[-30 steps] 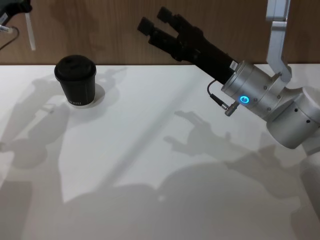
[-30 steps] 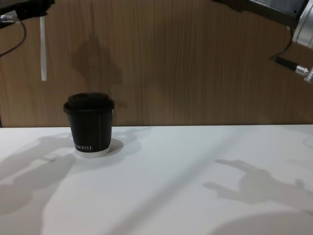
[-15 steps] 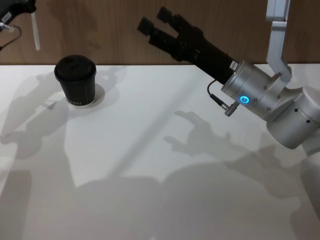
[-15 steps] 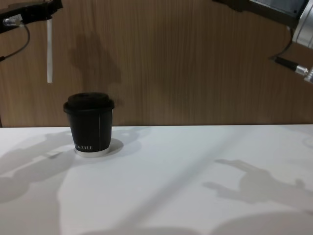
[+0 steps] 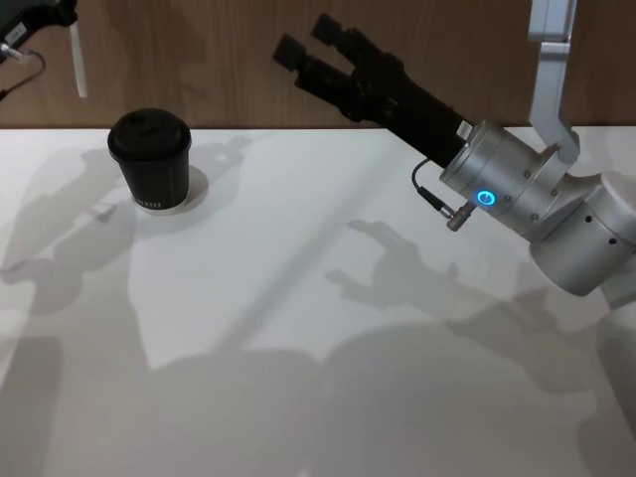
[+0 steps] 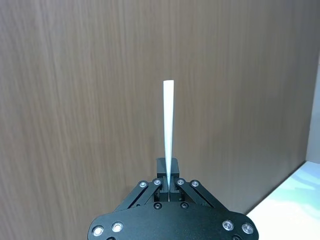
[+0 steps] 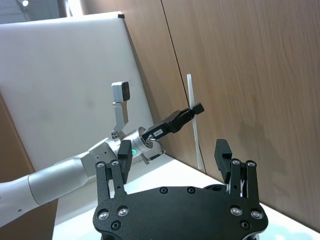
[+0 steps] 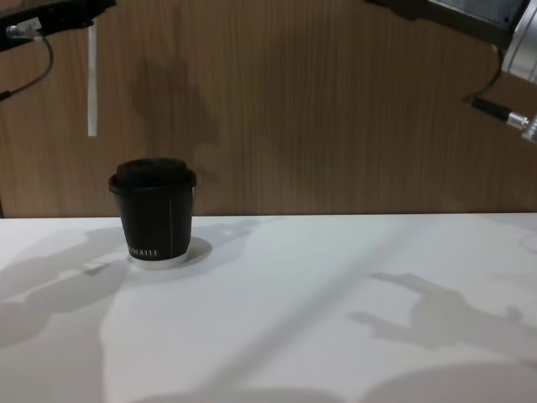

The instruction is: Pick up the straw with one hand, pass it to the other hand, and insert it into the cup.

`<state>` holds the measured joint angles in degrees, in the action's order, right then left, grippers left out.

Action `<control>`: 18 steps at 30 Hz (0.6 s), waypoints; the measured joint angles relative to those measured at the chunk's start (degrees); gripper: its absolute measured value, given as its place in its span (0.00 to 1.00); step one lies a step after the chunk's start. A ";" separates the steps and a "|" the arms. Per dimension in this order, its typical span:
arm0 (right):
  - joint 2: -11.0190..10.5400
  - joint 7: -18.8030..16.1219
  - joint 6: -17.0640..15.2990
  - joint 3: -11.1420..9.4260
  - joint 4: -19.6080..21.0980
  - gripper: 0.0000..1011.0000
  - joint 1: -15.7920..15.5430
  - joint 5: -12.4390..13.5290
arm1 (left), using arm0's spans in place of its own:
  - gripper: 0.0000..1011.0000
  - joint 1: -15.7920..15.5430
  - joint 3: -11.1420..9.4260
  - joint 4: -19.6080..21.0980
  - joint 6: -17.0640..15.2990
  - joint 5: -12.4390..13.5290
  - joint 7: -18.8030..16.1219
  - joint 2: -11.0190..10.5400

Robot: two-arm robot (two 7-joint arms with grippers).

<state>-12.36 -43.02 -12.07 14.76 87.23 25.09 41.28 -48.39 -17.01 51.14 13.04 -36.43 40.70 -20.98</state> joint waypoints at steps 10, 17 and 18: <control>0.00 0.00 0.00 0.00 0.00 0.99 0.00 0.00 | 0.01 1.55 0.56 3.24 -0.47 -0.68 1.53 -0.38; 0.00 0.00 0.00 0.00 0.00 0.99 0.00 0.00 | 0.01 2.40 0.70 5.00 -0.91 -1.10 1.78 -0.50; 0.00 0.00 0.00 0.00 0.00 0.99 0.00 0.00 | 0.01 2.53 0.71 5.25 -1.00 -1.14 1.78 -0.52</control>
<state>-12.36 -43.02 -12.07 14.76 87.23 25.09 41.28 -45.86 -16.30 56.39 12.04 -37.57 42.48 -21.50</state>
